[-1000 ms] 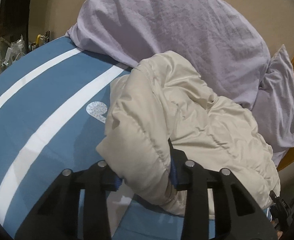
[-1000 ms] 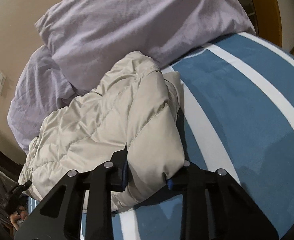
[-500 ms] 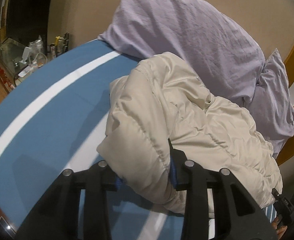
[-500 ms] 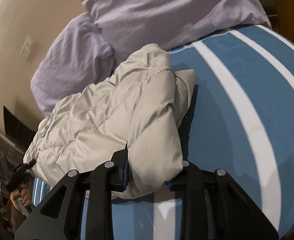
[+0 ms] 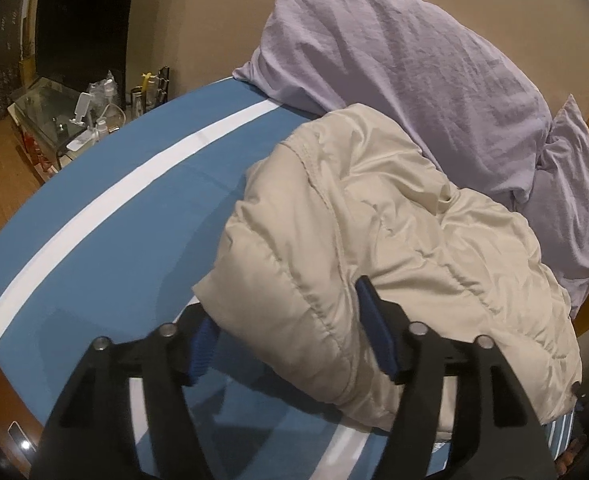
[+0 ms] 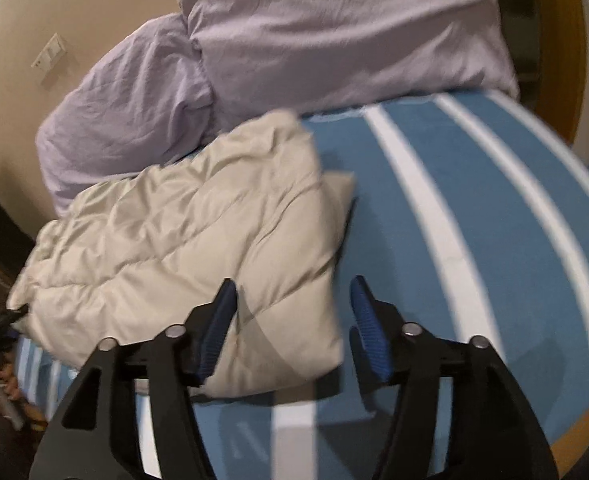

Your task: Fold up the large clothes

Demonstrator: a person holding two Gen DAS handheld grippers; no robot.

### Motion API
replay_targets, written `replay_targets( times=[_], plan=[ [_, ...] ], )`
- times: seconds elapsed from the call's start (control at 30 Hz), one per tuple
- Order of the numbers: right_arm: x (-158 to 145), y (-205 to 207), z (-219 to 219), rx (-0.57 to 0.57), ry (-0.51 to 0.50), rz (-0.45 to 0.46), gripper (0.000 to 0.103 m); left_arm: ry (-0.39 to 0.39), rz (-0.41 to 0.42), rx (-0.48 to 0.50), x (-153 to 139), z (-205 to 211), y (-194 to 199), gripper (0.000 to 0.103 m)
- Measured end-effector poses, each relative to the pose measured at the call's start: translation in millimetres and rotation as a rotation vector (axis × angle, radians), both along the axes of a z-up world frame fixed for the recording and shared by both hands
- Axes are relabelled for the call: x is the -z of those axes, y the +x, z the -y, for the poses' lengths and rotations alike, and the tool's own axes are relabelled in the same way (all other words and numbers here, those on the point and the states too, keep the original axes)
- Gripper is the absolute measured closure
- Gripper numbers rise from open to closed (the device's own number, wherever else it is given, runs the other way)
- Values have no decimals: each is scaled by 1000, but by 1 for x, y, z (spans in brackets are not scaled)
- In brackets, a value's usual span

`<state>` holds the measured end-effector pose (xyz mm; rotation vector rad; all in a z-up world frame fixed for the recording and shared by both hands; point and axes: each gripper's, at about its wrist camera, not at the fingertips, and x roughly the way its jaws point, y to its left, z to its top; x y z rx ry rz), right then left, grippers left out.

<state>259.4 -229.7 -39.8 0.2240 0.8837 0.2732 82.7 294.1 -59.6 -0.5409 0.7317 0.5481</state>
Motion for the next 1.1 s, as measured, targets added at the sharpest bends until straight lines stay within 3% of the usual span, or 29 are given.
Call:
replay_targets(
  times=[0.23,0.47,0.63,1.1],
  plan=[
    [-25,5,-23,-32,-63,76,34,-2,14,-3,-2,3,2,12],
    [-37,1,-94,-221,-82,126,31,-16,19,-10,-2,5,10,8],
    [-30,-2,-143,-304,-164,169,32,-33,22,-8,4,5,13,8],
    [15,25,-164,-279,-227,107,30,-39,28,12,13,4,28,8]
  ],
)
